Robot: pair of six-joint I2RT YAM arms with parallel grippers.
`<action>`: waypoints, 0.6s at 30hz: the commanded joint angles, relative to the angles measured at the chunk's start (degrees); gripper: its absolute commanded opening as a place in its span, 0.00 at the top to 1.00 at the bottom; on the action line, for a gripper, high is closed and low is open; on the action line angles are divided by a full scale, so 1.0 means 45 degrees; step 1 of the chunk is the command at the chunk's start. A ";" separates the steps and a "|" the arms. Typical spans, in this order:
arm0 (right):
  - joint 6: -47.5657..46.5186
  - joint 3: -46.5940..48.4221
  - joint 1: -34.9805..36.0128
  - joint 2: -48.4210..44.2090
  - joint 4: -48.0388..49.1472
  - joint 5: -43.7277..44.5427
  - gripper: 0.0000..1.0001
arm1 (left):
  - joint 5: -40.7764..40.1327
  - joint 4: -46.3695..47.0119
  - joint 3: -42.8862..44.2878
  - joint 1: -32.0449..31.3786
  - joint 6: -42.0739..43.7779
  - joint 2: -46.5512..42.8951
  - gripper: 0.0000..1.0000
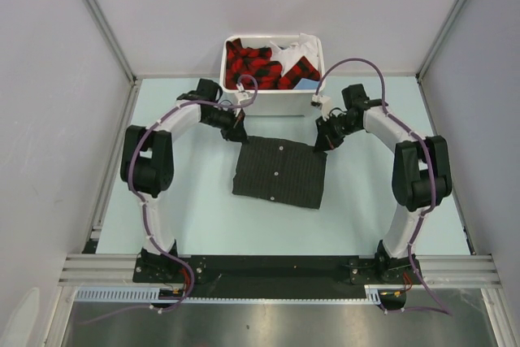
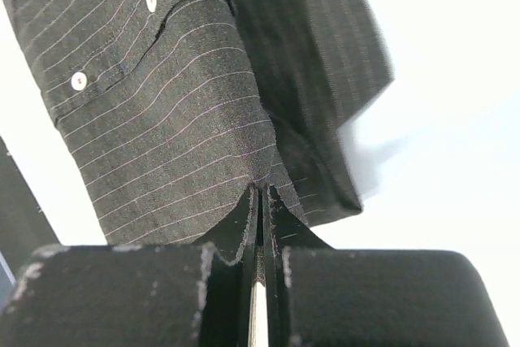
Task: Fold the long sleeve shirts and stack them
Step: Fold the shirt
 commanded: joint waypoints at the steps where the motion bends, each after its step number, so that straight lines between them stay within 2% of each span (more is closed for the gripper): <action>1: -0.0002 0.0521 -0.0296 0.0482 0.0909 0.0543 1.00 | -0.0191 0.1354 0.0847 0.0084 -0.0839 0.0717 1.00; 3: 0.0212 0.0482 -0.0432 0.0638 0.1261 0.0972 1.00 | -0.0599 0.1902 0.1003 0.0084 -0.1385 0.0894 1.00; 11: 0.0604 0.0950 -0.0628 0.1595 0.2181 0.1384 1.00 | -0.1127 0.1788 0.2721 0.0065 -0.2421 0.2124 0.99; 17: 0.0682 0.1243 -0.0569 0.2201 0.2473 0.2087 1.00 | -0.1655 0.1495 0.2781 0.0006 -0.2773 0.2281 0.99; 18: 0.0662 0.1243 -0.0569 0.2279 0.2493 0.2184 1.00 | -0.1927 0.1456 0.2859 -0.0033 -0.2851 0.2397 0.96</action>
